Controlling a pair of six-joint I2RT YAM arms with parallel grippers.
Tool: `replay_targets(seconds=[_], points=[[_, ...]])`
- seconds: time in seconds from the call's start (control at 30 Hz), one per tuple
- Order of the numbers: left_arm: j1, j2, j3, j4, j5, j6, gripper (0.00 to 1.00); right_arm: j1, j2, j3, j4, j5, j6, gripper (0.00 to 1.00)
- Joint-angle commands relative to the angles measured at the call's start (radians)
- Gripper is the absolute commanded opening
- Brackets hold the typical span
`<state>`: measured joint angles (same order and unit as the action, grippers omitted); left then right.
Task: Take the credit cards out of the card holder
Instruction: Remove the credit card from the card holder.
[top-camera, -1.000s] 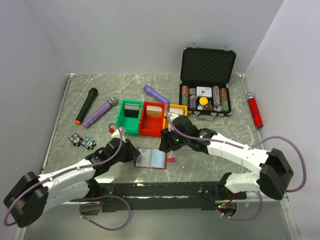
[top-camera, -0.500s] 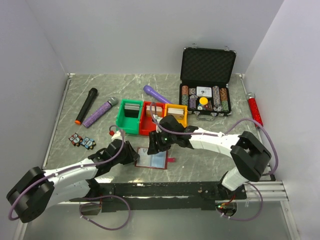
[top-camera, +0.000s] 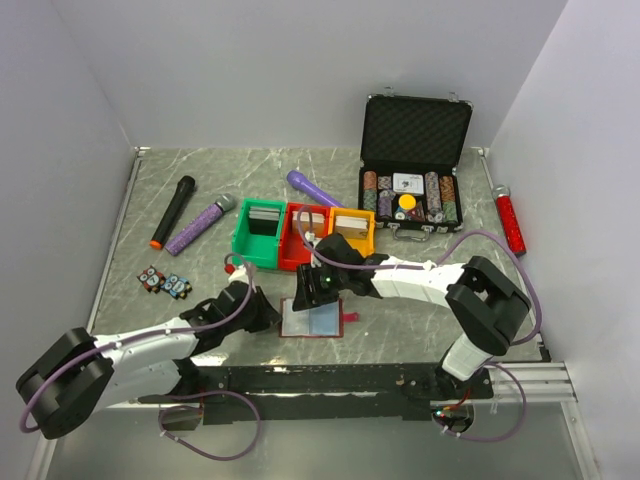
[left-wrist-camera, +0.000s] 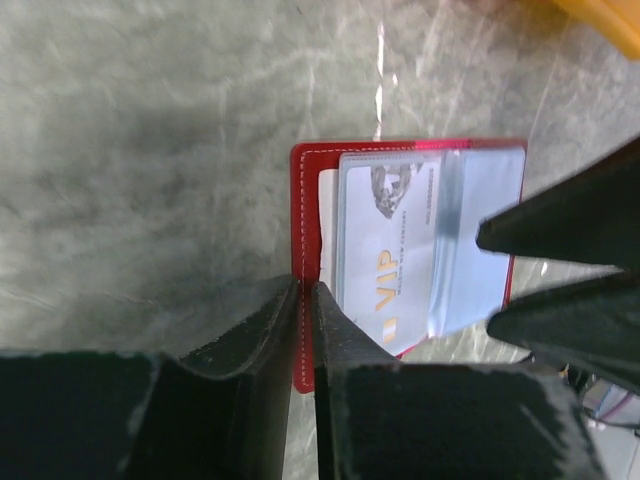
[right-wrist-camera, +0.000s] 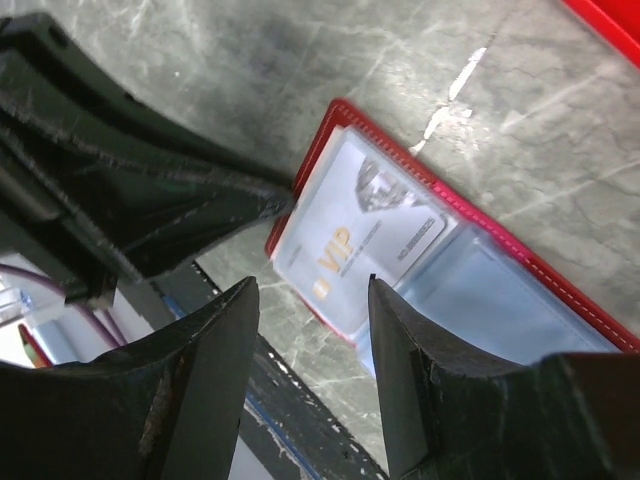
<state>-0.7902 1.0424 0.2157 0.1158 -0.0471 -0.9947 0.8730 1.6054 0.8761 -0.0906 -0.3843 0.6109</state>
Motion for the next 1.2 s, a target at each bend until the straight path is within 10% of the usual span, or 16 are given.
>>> replay_targets(seconds=[0.0,0.4,1.17], points=[[-0.050,-0.019,-0.021,-0.021,0.003,-0.044,0.17,0.004,-0.010,-0.022,0.003,0.041,0.021,0.55],[-0.104,-0.341,0.037,-0.208,-0.143,-0.084,0.43,0.001,-0.045,-0.097,0.026,0.078,0.024,0.56],[-0.103,0.084,0.071,0.217,0.061,0.008,0.11,-0.008,-0.151,-0.120,0.058,0.001,-0.019,0.54]])
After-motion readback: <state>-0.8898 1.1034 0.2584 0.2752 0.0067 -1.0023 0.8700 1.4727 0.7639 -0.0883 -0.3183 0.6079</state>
